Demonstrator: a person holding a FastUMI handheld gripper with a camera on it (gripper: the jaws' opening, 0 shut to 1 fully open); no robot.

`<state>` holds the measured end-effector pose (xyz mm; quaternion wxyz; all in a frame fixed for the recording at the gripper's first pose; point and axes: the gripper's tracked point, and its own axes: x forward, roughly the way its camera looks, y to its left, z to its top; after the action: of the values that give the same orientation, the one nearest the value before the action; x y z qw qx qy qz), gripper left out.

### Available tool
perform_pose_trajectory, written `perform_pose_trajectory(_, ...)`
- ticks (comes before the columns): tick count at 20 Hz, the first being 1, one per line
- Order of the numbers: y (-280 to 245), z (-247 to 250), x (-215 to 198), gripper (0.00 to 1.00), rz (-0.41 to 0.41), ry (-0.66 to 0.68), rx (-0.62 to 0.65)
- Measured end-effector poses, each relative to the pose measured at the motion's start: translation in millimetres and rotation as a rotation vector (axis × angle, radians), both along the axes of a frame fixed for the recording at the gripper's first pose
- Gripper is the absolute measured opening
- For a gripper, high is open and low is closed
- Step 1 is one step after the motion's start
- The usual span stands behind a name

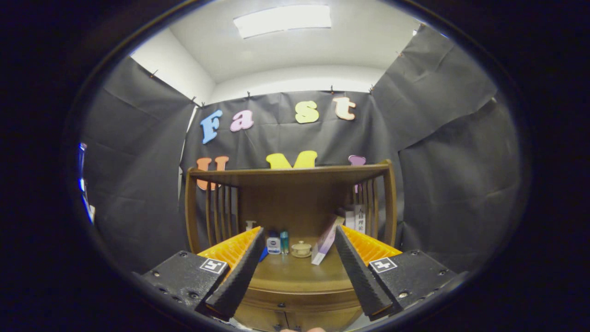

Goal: Pull open the drawer, take out the items inside it, and place them on the countertop above the cabinet.

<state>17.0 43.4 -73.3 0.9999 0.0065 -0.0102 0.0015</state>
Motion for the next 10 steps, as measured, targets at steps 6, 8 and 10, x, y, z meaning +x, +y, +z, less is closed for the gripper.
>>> perform_pose_trajectory(6,17.8,-85.1,21.1,0.97,-0.007,0.097,-0.031)
perform_pose_trajectory(8,22.7,-110.7,29.7,0.97,-0.005,0.132,-0.031)
perform_pose_trajectory(10,29.7,-142.8,30.9,0.97,0.001,0.170,-0.016)
